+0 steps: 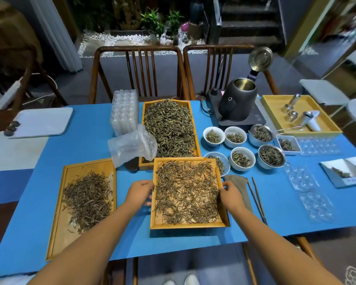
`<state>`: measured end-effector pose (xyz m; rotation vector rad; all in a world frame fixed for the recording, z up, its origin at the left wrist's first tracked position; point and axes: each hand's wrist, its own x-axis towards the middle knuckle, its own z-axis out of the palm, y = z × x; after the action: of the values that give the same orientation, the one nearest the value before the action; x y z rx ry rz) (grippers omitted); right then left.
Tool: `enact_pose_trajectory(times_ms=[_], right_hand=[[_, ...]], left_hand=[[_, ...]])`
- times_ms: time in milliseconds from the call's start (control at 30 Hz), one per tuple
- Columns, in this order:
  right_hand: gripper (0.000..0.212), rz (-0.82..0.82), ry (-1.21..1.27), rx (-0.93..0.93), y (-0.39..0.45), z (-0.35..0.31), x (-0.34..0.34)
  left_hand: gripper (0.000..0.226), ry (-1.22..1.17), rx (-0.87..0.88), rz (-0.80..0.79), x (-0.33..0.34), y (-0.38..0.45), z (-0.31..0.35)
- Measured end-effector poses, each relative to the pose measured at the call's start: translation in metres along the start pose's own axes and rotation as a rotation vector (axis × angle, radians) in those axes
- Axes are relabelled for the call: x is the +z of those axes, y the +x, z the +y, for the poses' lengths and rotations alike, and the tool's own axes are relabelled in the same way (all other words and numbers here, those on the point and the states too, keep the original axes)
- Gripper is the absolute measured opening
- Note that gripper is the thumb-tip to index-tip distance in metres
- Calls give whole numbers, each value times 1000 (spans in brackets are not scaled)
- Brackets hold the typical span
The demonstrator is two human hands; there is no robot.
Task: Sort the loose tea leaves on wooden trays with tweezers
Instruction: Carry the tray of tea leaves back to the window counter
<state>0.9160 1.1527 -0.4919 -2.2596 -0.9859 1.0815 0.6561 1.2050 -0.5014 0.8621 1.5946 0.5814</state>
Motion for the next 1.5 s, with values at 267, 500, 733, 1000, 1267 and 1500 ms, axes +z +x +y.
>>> enact_pose_trajectory(times_ms=[267, 500, 733, 1000, 1267, 1500], right_hand=[[14, 86, 240, -43, -23, -23, -34], [15, 15, 400, -72, -40, -48, -47], [13, -69, 348, -265, -66, -74, -52], [15, -297, 271, -381, -125, -96, -22], [10, -594, 228, -442, -224, -107, 48], [20, -786, 95, -591, -335, -89, 129]], left_hand=[[11, -18, 100, 68, 3, -22, 40], [20, -54, 206, 193, -8, -54, 54], [23, -166, 256, 434, -28, -107, 38], [20, -338, 215, 694, -71, -195, -20], [29, -583, 187, 942, -129, -297, -103], [30, -739, 151, 1202, -177, -411, -193]])
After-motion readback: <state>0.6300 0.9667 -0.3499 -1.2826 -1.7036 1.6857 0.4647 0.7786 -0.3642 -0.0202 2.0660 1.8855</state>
